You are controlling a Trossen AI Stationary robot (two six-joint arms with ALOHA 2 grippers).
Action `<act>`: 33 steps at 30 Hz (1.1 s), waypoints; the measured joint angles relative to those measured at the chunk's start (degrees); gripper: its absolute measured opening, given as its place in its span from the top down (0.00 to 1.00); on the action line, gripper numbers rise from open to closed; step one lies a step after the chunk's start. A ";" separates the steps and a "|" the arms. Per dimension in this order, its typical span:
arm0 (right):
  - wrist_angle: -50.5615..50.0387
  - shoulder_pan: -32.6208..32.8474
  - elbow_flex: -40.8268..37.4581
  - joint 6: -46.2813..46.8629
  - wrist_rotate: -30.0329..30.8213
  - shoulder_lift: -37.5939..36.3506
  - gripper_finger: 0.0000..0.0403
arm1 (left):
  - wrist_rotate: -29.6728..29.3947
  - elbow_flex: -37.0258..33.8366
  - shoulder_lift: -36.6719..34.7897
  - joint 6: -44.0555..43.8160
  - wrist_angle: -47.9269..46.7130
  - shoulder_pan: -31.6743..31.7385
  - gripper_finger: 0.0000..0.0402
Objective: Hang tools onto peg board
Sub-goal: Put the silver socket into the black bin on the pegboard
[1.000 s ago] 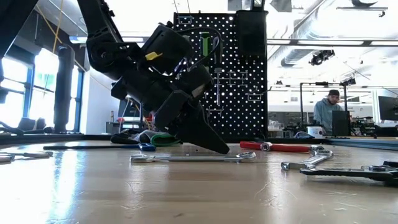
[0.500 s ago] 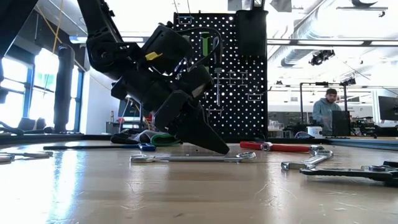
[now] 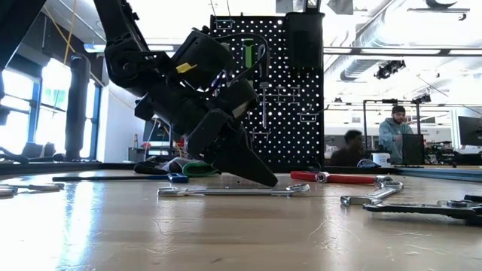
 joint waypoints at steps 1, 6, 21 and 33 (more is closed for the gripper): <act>-2.06 -1.66 2.06 0.48 -1.38 1.56 0.86 | 0.00 0.00 0.00 -0.01 -0.01 0.00 0.65; -12.29 -9.61 11.52 3.57 -7.74 8.73 0.86 | 0.00 0.00 0.00 -0.37 -0.06 0.00 0.65; -29.84 -17.47 19.40 4.79 -13.56 16.89 0.86 | 0.00 0.02 -0.01 0.96 -0.42 0.02 0.65; -33.79 -18.92 19.40 4.23 -15.99 17.11 0.85 | 0.00 0.02 -0.02 0.96 -0.44 0.02 0.65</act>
